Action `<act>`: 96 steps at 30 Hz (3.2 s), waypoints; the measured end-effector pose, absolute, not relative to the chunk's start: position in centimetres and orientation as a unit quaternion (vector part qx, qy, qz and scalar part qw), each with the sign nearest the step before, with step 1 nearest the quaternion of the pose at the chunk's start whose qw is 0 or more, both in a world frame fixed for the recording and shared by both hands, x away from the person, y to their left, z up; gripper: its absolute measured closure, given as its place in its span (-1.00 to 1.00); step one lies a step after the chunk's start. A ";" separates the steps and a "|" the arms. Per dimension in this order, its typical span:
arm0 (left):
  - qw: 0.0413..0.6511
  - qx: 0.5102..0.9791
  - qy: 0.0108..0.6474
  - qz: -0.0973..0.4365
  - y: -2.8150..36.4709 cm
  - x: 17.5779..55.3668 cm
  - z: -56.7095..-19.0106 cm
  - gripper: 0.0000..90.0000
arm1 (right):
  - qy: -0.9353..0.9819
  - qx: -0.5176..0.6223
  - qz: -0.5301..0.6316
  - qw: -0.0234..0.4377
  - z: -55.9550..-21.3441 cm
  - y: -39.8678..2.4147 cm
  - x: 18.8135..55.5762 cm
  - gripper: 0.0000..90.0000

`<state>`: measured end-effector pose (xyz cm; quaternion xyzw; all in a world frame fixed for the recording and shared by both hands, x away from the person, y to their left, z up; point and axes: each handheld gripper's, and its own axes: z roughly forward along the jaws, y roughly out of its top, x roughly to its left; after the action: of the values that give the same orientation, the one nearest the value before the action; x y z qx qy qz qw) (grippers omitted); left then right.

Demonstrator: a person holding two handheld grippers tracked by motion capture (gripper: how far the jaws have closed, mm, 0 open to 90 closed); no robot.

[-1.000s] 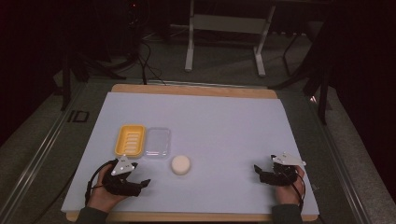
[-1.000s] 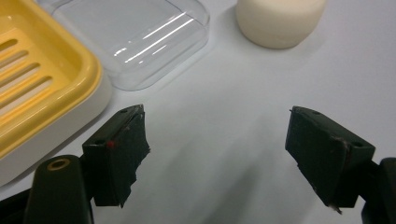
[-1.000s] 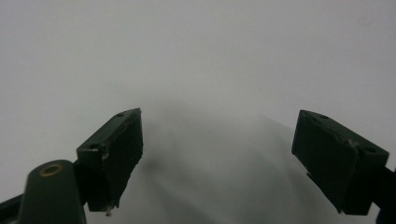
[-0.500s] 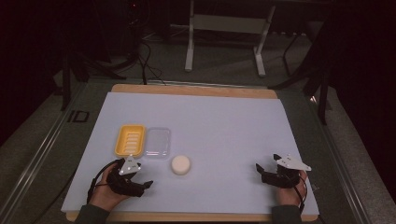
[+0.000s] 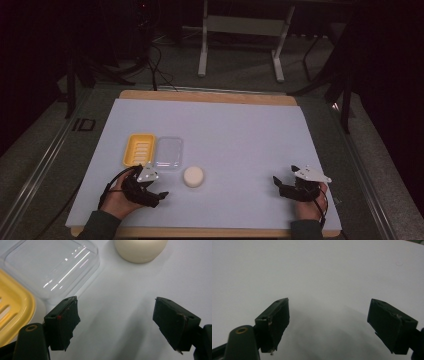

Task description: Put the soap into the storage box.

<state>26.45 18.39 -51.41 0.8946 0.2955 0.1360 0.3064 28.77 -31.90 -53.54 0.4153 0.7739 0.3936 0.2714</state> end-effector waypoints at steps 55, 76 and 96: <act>0.253 0.937 0.214 0.107 15.1 28.8 -49.9 -0.54 | 0.779 0.413 0.388 0.270 -53.5 -31.8 28.8 -0.60; 0.256 0.941 0.196 0.106 13.3 30.4 -49.5 -0.56 | 0.778 0.412 0.390 0.270 -53.5 -31.8 28.8 -0.60; 0.266 0.943 0.183 0.083 12.2 31.6 -49.8 -0.66 | 0.778 0.411 0.390 0.270 -53.5 -31.8 28.8 -0.60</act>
<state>31.60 12.18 -49.79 0.9429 0.1833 0.0827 0.2656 28.77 -31.78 -53.54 0.4113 0.7784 0.3898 0.2703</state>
